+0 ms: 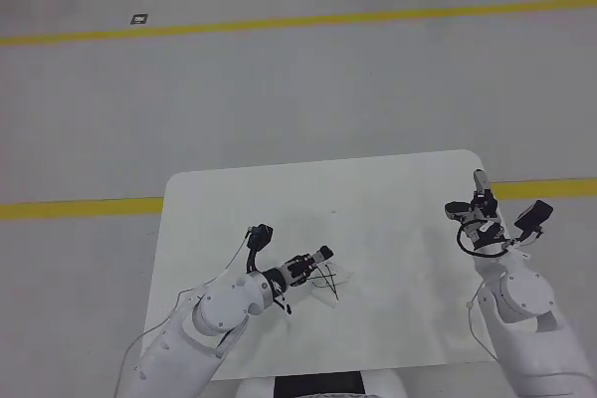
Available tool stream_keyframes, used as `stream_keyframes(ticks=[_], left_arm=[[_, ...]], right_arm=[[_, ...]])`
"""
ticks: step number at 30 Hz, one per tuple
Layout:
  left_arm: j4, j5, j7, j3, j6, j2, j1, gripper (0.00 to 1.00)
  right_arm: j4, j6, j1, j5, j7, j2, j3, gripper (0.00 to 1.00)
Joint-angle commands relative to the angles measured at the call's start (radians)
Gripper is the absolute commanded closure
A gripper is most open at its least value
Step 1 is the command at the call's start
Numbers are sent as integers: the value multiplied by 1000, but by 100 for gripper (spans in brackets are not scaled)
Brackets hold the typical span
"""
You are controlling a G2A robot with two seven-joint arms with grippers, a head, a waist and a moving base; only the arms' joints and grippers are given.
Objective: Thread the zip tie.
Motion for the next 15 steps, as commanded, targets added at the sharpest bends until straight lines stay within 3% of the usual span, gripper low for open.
stream_keyframes(ticks=[1, 8, 15], left_arm=[[16, -33, 18, 14, 0, -6, -5, 0], [70, -60, 86, 70, 0, -31, -33, 0], [70, -60, 86, 70, 0, -31, -33, 0]], right_arm=[[0, 0, 0, 0, 0, 0, 0, 0], [0, 0, 0, 0, 0, 0, 0, 0], [0, 0, 0, 0, 0, 0, 0, 0]])
